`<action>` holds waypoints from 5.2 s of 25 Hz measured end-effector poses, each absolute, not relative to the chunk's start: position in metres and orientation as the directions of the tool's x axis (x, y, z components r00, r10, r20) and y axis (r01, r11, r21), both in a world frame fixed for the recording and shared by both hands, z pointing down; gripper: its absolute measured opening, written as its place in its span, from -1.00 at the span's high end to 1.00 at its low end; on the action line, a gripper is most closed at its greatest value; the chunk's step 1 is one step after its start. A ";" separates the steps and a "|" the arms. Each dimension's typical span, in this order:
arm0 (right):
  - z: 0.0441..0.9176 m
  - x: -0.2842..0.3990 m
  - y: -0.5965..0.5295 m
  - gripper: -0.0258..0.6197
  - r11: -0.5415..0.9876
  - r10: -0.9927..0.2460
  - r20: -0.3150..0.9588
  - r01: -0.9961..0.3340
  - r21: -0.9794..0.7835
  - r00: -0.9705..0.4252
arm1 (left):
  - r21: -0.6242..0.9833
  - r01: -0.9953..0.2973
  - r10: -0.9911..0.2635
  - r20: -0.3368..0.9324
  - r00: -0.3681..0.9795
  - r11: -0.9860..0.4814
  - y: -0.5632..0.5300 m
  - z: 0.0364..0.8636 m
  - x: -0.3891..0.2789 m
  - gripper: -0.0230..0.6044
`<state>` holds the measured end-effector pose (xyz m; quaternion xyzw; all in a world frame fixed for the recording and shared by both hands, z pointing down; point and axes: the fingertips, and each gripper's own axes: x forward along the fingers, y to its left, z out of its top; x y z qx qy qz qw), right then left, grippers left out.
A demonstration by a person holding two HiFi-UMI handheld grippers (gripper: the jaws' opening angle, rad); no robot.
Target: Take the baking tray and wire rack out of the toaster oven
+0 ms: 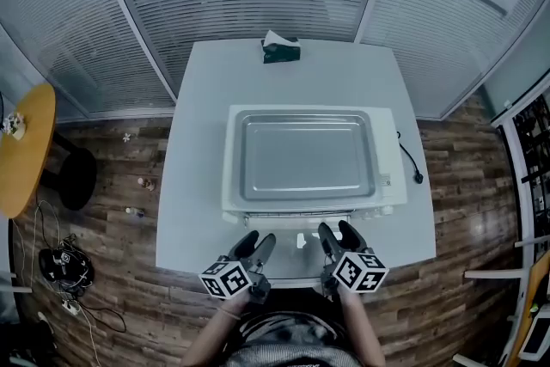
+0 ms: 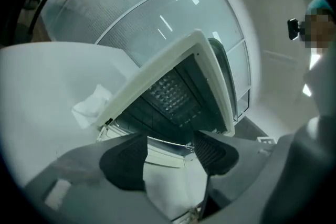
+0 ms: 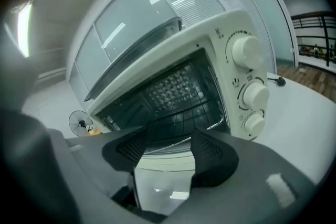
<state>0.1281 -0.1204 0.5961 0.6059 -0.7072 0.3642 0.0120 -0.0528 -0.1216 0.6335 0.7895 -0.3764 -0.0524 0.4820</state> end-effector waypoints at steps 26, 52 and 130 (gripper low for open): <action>0.669 0.124 -0.179 0.56 -0.115 -0.800 0.435 -0.606 -0.787 -0.414 | 0.978 -0.174 -0.767 0.199 0.610 0.116 -0.193 0.711 -0.034 0.48; 0.650 0.114 -0.126 0.85 -0.080 -0.843 0.363 -0.575 -0.814 -0.396 | 0.980 -0.193 -0.783 0.149 0.604 0.037 -0.138 0.694 -0.049 0.75; 0.471 0.097 -0.029 0.86 0.199 -0.929 -0.043 -0.399 -0.895 -0.367 | 0.857 -0.175 -0.635 -0.208 0.744 -0.485 -0.039 0.478 -0.073 0.83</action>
